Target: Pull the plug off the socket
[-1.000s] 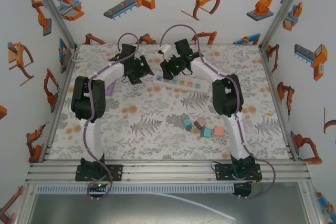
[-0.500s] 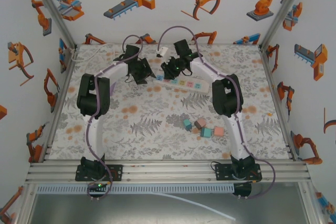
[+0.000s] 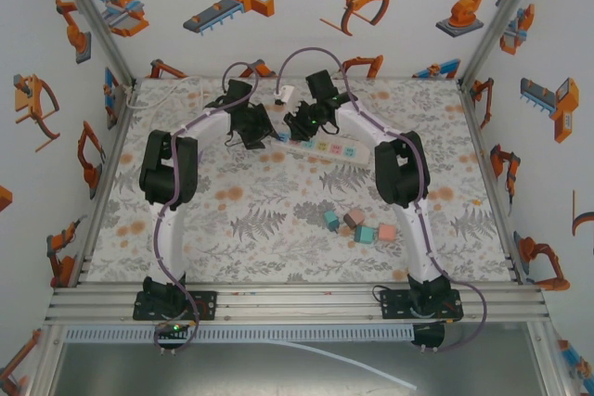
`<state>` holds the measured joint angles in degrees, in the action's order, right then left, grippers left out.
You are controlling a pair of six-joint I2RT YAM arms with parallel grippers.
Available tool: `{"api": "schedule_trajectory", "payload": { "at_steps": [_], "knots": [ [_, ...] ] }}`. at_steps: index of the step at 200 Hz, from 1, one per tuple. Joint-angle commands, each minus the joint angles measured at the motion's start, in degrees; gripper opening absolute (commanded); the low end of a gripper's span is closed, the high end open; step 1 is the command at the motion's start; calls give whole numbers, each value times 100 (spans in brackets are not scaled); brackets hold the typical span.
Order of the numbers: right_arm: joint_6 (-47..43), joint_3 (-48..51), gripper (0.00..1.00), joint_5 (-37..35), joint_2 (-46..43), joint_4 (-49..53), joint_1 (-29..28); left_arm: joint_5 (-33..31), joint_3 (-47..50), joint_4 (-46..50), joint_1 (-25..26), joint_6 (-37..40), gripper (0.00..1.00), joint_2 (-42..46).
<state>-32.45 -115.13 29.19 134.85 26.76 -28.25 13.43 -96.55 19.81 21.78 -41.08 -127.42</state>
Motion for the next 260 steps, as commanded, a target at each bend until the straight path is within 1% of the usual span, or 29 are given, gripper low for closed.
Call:
{"api": "schedule_trajectory", "payload": {
  "at_steps": [1,58,88,164,186,205,228,260],
  "knots": [
    [-61,-75,14,112,-450,-42,-93,-127,206,269,70,88,55,-179],
    [180,-312,9,140,-545,-40,-93,-253,277,269,72,55,54,-187],
    [486,-284,5,207,-625,-138,-93,-291,299,269,71,30,55,-170],
    [634,-264,3,184,-830,-206,-93,-311,338,268,98,-1,56,-79],
    [791,-221,3,171,-1003,-240,-93,-272,365,236,97,83,59,77],
    [1132,-135,3,17,-1235,-302,-93,-278,307,321,74,291,61,267],
    [1691,163,3,-221,-1679,-453,-93,-178,277,357,-5,430,63,638],
    [2534,1365,3,-328,-2693,-1450,-93,-177,308,403,-25,765,67,1362]
  ]
}}
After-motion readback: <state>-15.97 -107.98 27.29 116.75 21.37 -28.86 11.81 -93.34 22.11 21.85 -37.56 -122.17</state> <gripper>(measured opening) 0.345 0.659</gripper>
